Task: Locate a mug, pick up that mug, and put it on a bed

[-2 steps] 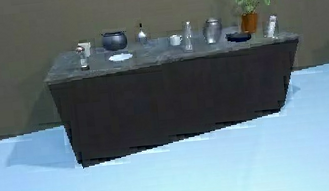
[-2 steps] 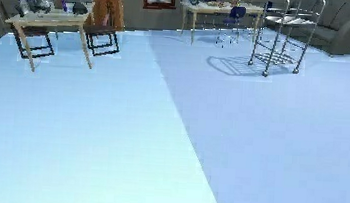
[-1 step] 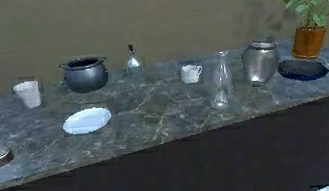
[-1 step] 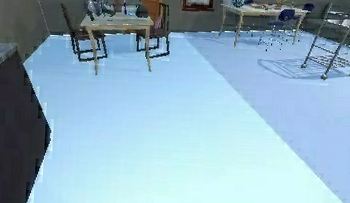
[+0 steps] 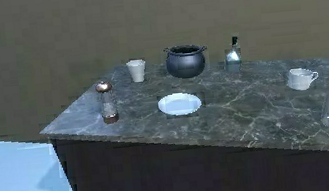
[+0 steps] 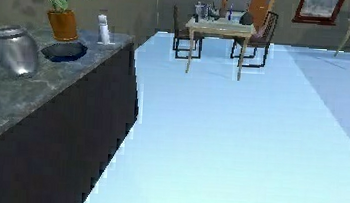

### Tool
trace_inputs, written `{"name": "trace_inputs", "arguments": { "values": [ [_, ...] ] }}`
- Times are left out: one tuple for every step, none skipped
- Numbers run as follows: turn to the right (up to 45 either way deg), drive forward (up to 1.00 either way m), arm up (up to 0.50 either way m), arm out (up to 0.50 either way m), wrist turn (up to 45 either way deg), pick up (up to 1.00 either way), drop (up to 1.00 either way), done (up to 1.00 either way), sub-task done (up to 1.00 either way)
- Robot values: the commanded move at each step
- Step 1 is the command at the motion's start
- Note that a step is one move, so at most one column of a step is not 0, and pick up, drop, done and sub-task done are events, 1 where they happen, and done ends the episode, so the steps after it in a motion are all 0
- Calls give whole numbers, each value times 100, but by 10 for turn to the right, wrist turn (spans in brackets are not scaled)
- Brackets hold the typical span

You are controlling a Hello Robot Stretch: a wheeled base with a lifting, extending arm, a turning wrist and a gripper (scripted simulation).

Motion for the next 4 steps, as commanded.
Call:
{"name": "trace_inputs", "arguments": {
  "values": [
    [0,5,0,0,0,0,0,0,0],
    [-450,0,0,0,0,0,0,0,0],
    [450,0,0,0,0,0,0,0,0],
    [450,0,0,0,0,0,0,0,0]
  ]
}}
